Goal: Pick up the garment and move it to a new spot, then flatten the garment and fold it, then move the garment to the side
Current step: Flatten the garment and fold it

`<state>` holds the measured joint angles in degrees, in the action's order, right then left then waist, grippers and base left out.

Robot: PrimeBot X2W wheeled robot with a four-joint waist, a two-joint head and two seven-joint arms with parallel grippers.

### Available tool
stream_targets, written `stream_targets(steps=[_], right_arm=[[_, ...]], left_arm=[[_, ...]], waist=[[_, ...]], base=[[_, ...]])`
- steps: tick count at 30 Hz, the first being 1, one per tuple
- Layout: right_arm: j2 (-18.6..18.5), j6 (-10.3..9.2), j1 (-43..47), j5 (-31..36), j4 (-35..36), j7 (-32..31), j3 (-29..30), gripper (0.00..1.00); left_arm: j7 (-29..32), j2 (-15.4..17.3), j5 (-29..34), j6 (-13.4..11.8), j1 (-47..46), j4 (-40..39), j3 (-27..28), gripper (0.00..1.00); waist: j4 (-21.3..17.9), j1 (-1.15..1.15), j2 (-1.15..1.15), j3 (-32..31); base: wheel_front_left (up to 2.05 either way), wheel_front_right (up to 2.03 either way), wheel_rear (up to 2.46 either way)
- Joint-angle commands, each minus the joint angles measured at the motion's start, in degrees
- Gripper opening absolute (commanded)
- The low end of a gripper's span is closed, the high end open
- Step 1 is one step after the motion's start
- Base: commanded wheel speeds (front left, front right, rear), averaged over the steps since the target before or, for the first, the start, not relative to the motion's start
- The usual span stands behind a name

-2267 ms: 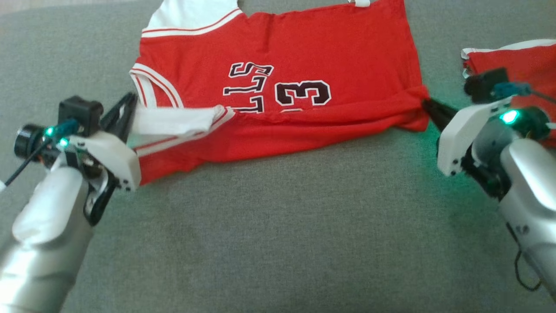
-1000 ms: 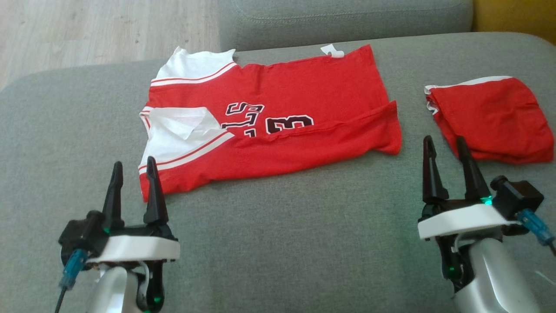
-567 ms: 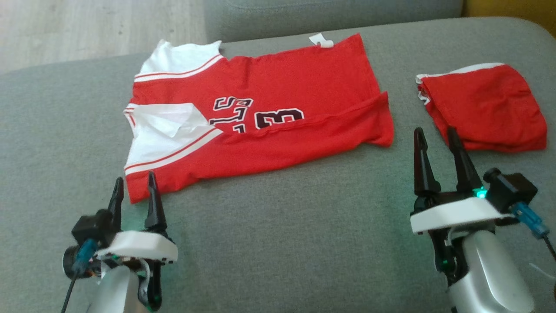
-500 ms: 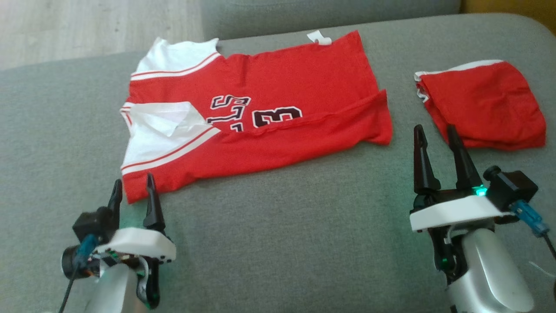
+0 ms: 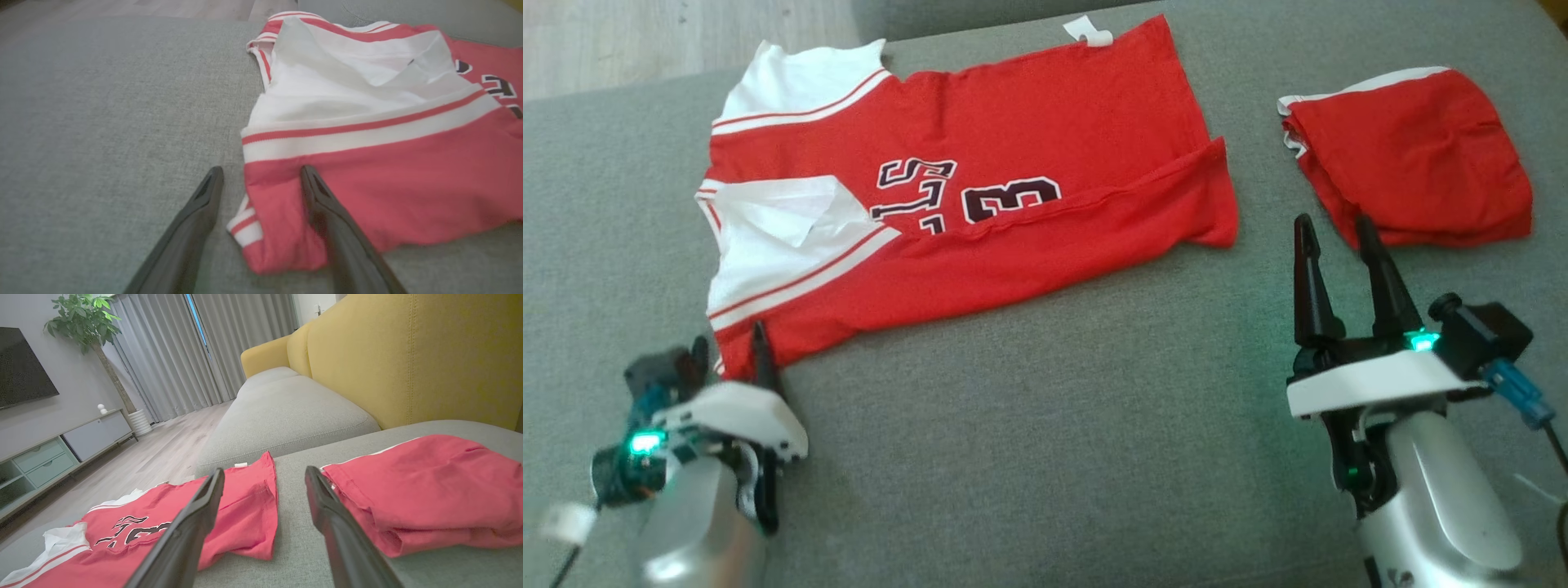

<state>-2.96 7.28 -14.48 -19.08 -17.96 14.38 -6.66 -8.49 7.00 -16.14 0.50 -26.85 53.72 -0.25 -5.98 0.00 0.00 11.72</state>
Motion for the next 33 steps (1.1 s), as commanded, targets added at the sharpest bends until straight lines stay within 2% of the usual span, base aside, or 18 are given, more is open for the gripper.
stream_targets(steps=[1, 2, 4, 6, 10, 15, 18, 23, 30, 33], right_arm=[[0.08, 0.21, -2.24, -0.18, 2.15, 0.62, -1.31, 1.0], [0.08, 0.21, -2.33, -0.28, 2.16, 0.62, -1.23, 1.0], [0.08, 0.21, -2.5, -0.41, 2.08, 0.62, -0.98, 1.0], [0.08, 0.21, -2.67, -0.44, 1.87, 0.62, -0.64, 1.0], [0.08, 0.21, -2.87, 0.16, -0.1, 0.62, 0.23, 1.0], [0.08, 0.21, -4.8, 1.55, -6.31, -0.79, 1.77, 1.0], [0.08, 0.21, -6.75, 1.59, -10.25, -3.37, 3.14, 1.0], [0.08, 0.21, -11.2, -2.38, -16.8, -7.46, 2.77, 1.0], [0.08, 0.21, -18.2, -6.28, -28.16, -10.59, 0.15, 1.0], [0.08, 0.21, -21.97, -6.23, -35.26, -11.15, -1.6, 1.0]], left_arm=[[1.71, 1.5, -0.02, 0.53, -1.22, 0.82, 0.81, 1.0], [2.65, 1.47, 0.02, 1.26, -1.58, 1.76, 0.32, 1.0], [3.84, 1.38, 0.07, 2.4, -2.16, 3.09, -0.49, 0.0], [3.23, 1.34, -0.17, 2.98, -2.7, 3.39, -0.69, 0.0], [-1.67, 1.23, -0.83, 3.24, -3.84, 1.8, -0.25, 0.0], [-5.99, 0.99, -0.73, 3.77, -4.98, -4.41, -0.05, 0.0], [-6.43, 0.71, -0.07, 4.36, -4.7, -10.13, -0.31, 0.0], [-6.49, 0.09, 1.38, 5.14, -2.35, -17.64, -1.22, 0.0], [-6.5, -0.47, 2.39, 5.55, -0.73, -21.4, -2.21, 0.0], [-6.5, -0.65, 2.64, 5.76, -0.74, -22.19, -2.65, 0.0]], waist=[[-0.27, 0.0, 0.0, 0.31], [-0.33, 0.0, 0.0, 0.38], [-0.38, 0.0, 0.0, 0.41], [-0.28, 0.0, 0.0, 0.34], [0.36, 0.0, 0.0, -0.08], [1.76, 0.0, 0.0, -0.58], [2.77, 0.0, 0.0, -0.59], [4.18, 0.0, 0.0, -0.15], [5.83, 0.0, 0.0, 0.97], [6.69, 0.0, 0.0, 1.8]], base=[[0.0, 0.0, 0.0], [0.0, 0.0, 0.0], [0.0, 0.0, 0.0], [0.0, 0.0, 0.0], [0.0, 0.0, 0.0], [0.0, 0.0, 0.0], [0.0, 0.0, 0.0], [0.0, 0.0, 0.0], [0.0, 0.0, 0.0], [0.0, 0.0, 0.0]])
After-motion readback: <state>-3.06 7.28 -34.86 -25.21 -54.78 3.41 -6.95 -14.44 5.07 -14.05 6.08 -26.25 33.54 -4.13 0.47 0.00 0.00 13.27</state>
